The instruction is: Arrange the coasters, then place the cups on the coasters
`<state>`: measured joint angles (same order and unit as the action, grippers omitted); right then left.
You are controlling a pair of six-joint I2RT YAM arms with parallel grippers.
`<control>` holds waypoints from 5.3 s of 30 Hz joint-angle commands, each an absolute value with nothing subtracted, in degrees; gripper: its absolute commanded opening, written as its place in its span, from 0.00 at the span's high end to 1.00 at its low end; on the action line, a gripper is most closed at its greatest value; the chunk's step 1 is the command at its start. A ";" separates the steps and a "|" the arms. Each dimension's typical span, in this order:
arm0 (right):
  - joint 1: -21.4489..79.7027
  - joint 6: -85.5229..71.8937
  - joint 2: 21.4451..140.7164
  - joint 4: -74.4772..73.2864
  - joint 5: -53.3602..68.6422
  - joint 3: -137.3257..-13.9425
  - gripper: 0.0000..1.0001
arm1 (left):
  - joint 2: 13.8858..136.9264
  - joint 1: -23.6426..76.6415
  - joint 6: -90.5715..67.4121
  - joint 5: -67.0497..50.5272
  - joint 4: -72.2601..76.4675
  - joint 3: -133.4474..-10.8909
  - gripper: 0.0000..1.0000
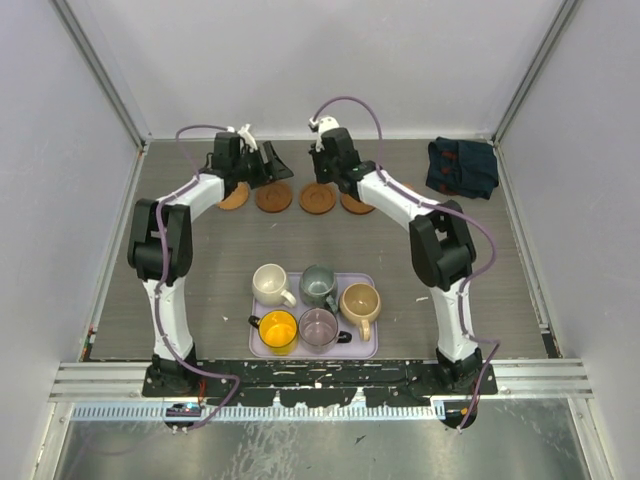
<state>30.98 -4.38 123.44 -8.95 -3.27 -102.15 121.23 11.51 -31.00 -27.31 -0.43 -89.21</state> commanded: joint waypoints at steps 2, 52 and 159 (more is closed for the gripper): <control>29.55 -4.26 112.19 -2.49 -10.45 -92.54 0.87 | 110.92 11.25 -29.78 -27.26 4.36 -83.65 0.29; 10.46 -22.45 50.51 -12.35 -13.10 -33.89 0.23 | 33.42 12.47 -28.88 16.14 -24.48 -33.89 0.13; 69.81 -57.58 66.55 -36.79 -27.36 -35.70 0.62 | 37.75 23.47 -30.80 5.94 -20.89 -27.42 0.08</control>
<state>69.65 -55.61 66.61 -38.89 -24.01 -36.62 38.59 23.24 -30.94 5.13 -23.38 -27.20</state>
